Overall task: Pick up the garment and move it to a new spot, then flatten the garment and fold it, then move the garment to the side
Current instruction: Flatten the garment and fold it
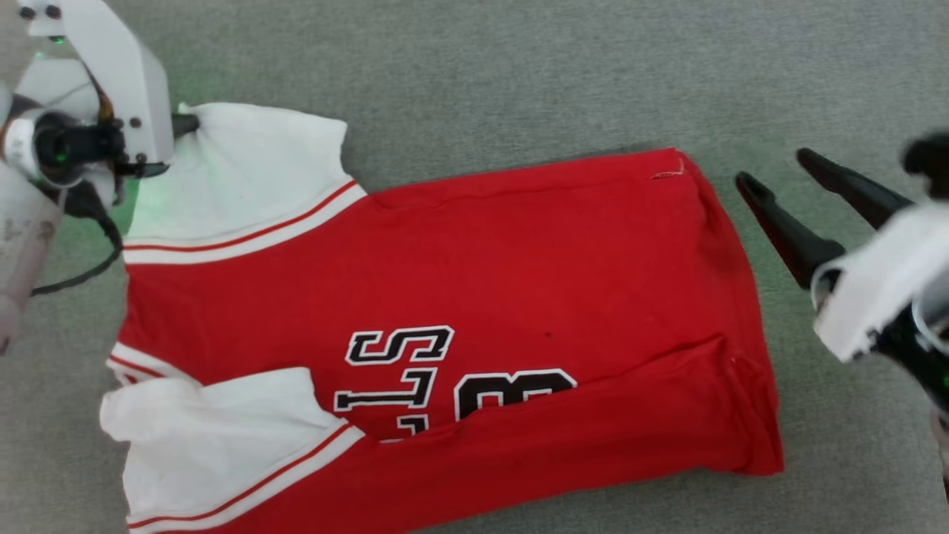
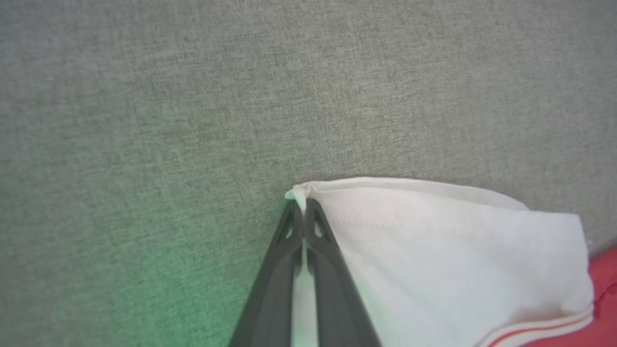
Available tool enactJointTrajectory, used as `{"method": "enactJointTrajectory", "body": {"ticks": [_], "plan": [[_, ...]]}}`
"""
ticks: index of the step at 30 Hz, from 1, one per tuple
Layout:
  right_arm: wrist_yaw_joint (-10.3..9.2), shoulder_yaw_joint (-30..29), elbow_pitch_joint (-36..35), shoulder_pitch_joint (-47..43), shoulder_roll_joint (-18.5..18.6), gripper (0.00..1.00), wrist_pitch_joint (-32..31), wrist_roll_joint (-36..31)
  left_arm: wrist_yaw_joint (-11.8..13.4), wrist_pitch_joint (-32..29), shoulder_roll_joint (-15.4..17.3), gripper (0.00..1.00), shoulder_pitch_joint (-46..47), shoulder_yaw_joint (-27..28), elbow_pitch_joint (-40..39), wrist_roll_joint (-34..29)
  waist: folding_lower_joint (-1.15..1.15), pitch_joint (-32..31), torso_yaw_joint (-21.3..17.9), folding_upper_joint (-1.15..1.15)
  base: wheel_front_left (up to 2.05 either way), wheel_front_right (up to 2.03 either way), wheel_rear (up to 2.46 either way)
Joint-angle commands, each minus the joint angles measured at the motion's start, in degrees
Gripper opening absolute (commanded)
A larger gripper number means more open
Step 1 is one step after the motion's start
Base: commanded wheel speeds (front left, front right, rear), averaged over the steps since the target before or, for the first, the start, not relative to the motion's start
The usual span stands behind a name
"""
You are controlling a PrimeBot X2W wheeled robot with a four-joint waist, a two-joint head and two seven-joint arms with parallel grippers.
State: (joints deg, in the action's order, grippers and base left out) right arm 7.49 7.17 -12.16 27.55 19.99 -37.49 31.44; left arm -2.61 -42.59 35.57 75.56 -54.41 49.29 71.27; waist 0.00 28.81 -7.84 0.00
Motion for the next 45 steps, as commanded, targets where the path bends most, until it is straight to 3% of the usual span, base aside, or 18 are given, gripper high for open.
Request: {"method": "enactJointTrajectory", "body": {"ticks": [1, 10, 17, 18, 19, 33, 45], "plan": [[0.00, 0.66, 1.02, 1.71, 0.55, 1.00, -2.02, -0.23, -0.62, -0.63, -1.65, 0.00, -2.40, -1.42, 0.71, -0.21, 0.00, 0.33, 0.53, 0.00, 0.00, 0.00, 0.00], [0.00, 6.61, 13.34, 13.94, 0.51, 1.00, -15.76, 1.18, -1.93, 0.75, -4.73, 0.00, -0.13, -1.52, 2.72, -0.65, 0.00, 1.79, 2.57, 0.00, 0.00, 0.00, 0.00], [0.00, 11.43, 23.43, 19.09, -0.44, 1.00, -22.11, 3.31, -2.96, 1.84, -6.34, 0.00, 0.54, -1.55, 4.80, -0.62, 0.00, 2.57, 3.25, 0.00, 0.00, 0.00, 0.00], [0.00, 12.09, 24.48, 19.55, -0.47, 0.60, -22.41, 3.76, -3.15, 2.00, -6.50, 0.00, 0.58, -1.56, 5.06, -0.60, 0.00, 2.64, 3.33, 0.00, 0.00, 0.00, 0.00], [0.00, 12.68, 25.52, 19.97, -0.45, 0.00, -22.75, 4.11, -3.33, 2.16, -6.69, 0.00, 0.59, -1.59, 5.31, -0.58, 0.00, 2.69, 3.43, 0.00, 0.00, 0.00, 0.00], [-0.03, 14.47, 27.89, 22.39, 4.22, 0.00, -15.49, 7.27, -4.66, 6.17, -6.80, 0.00, 2.37, 0.11, 6.29, 0.99, 0.00, -0.61, 5.90, 0.00, 0.00, 0.00, 0.00], [-0.03, 17.79, 25.02, 18.40, 9.20, 0.00, -7.77, 10.43, -4.89, 4.78, -4.62, 0.00, 1.39, 1.04, 1.26, 3.67, 0.00, -7.30, 8.92, 0.00, 0.00, 0.00, 0.00]]}}
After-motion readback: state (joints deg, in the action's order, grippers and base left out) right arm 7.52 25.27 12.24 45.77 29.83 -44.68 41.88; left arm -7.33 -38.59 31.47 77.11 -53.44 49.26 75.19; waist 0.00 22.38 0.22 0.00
